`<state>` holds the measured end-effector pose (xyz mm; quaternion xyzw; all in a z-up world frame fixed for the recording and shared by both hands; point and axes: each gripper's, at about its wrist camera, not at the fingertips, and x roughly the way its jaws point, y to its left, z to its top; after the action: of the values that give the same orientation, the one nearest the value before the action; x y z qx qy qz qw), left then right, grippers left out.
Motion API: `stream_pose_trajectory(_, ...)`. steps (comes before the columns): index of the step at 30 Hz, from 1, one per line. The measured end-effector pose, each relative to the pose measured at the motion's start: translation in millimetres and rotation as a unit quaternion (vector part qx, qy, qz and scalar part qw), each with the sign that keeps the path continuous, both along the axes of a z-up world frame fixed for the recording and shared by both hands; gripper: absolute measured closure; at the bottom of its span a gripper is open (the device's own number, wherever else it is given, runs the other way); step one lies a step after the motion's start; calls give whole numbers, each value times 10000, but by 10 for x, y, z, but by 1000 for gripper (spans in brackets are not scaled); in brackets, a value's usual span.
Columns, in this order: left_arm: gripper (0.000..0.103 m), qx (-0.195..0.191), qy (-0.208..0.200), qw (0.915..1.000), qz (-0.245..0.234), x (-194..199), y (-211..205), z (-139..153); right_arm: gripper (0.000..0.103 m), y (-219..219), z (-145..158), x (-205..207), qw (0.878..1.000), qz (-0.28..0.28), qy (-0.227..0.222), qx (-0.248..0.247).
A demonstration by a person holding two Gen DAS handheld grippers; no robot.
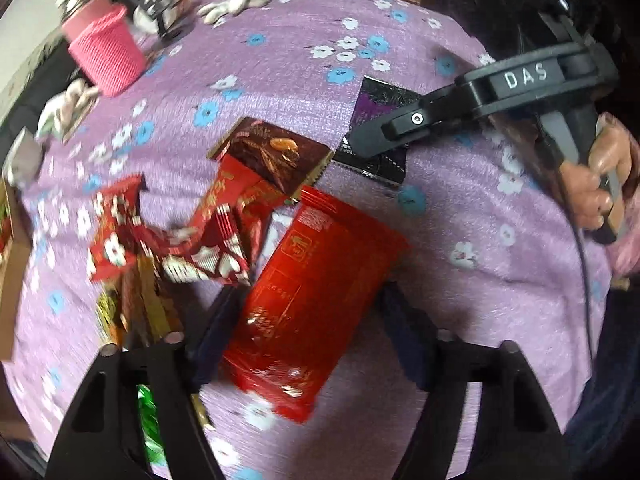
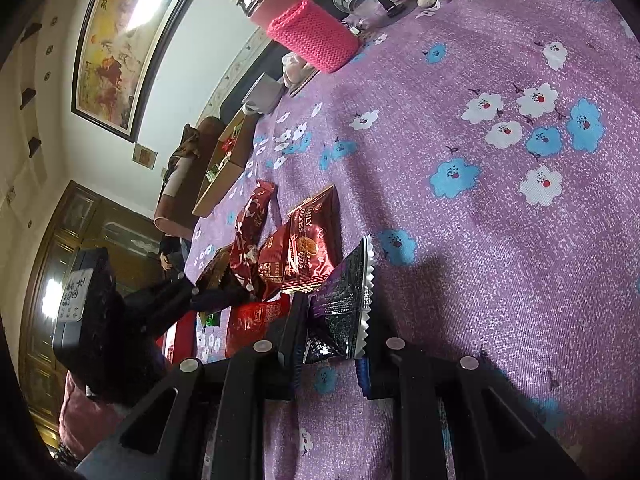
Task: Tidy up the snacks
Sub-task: 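Grasp the large red packet with the left gripper while the right holds the purple packet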
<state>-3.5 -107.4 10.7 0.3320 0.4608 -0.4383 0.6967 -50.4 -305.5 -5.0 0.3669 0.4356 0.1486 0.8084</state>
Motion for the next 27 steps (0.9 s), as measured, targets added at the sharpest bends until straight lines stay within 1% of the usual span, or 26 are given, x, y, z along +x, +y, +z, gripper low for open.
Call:
stream_pose_trajectory(2, 50, -70, 93, 9998, 131, -51, 39, 11, 81, 5, 5, 10, 10000, 3, -4, -15)
stream_pose_trajectory(4, 53, -159, 189, 9990, 380, -142, 78, 22, 81, 12, 13, 7, 10000, 9, -14, -51)
stream_pose_trajectory(8, 54, -308, 133, 9962, 805, -381, 146, 26, 81, 30, 20, 13, 9999, 21, -33, -109)
stream_pose_trajectory(10, 54, -426, 91, 9924, 1150, -485, 200, 30, 81, 42, 24, 29, 9999, 28, -40, -133)
stream_pose_trajectory(12, 55, -632, 168, 9856, 1559, -553, 272, 44, 81, 56, 32, 38, 9998, 39, -55, -184)
stream_pose_trajectory(14, 55, -867, 244, 9791, 1822, -632, 353, 53, 81, 70, 39, 29, 9996, 54, -78, -250)
stream_pose_trajectory(16, 55, -1037, 236, 9718, 2104, -714, 447, 65, 81, 92, 54, 25, 9993, 79, -105, -351)
stream_pose_trajectory(18, 56, -1282, 326, 9615, 2408, -775, 569, 85, 81, 110, 64, 22, 9990, 104, -123, -413)
stream_pose_trajectory(19, 56, -1356, 300, 9574, 2530, -805, 616, 96, 81, 114, 65, 22, 9990, 107, -126, -409)
stream_pose_trajectory(22, 56, -1495, 30, 9476, 2823, -945, 762, 159, 82, 119, 48, 30, 9994, 209, -112, -235)
stream_pose_trajectory(23, 56, -1607, -45, 9434, 2902, -1005, 827, 203, 82, 137, 42, 36, 9994, 274, -110, -187)
stream_pose_trajectory(25, 56, -1798, -157, 9373, 2980, -1062, 914, 275, 82, 198, 67, 34, 9987, 380, -181, -294)
stream_pose_trajectory(27, 56, -1917, -383, 9333, 3011, -1065, 965, 330, 82, 261, 123, 7, 9976, 483, -346, -358)
